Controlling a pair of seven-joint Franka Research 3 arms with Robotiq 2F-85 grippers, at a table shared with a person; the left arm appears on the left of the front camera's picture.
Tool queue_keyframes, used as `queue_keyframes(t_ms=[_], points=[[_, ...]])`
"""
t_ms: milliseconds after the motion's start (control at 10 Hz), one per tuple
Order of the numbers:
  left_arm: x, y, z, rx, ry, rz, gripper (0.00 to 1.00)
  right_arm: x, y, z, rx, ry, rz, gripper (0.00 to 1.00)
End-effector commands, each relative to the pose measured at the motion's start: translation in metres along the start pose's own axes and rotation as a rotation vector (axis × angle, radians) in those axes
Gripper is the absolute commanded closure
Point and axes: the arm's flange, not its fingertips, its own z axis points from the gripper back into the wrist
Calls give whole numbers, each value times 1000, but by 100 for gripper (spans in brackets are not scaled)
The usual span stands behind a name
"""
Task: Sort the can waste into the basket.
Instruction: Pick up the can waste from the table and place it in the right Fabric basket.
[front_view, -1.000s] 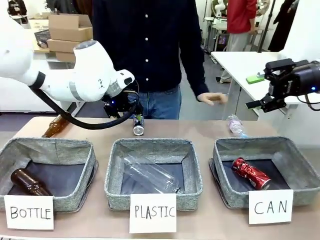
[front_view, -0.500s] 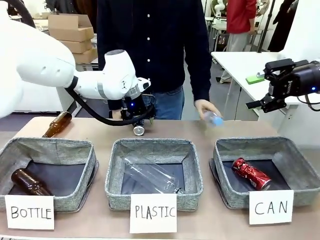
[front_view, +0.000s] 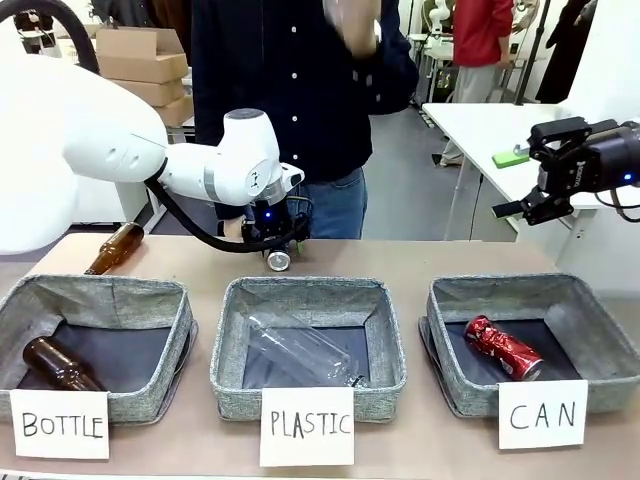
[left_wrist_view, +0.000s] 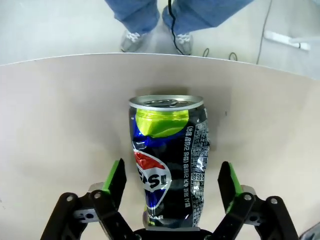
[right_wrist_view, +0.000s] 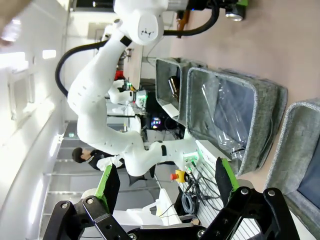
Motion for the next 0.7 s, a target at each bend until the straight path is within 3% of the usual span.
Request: queue_keyframes(t_ms=[0,100,300,400,600], points=[[2,-4,1,56,-27,36,58,1,3,1,-15,3,-20,0],[0,-2,0,56,-29,38,100,1,3,1,-15,3,-20,0],[0,1,-1,59,-27,51,100,1,3,1,-15,3,-20,0],[0,2,0,65,-33,53,85,1,3,1,-15,3,-20,0],[1,5,1,71,-40,58,100,1,3,1,-15,3,-20,0]])
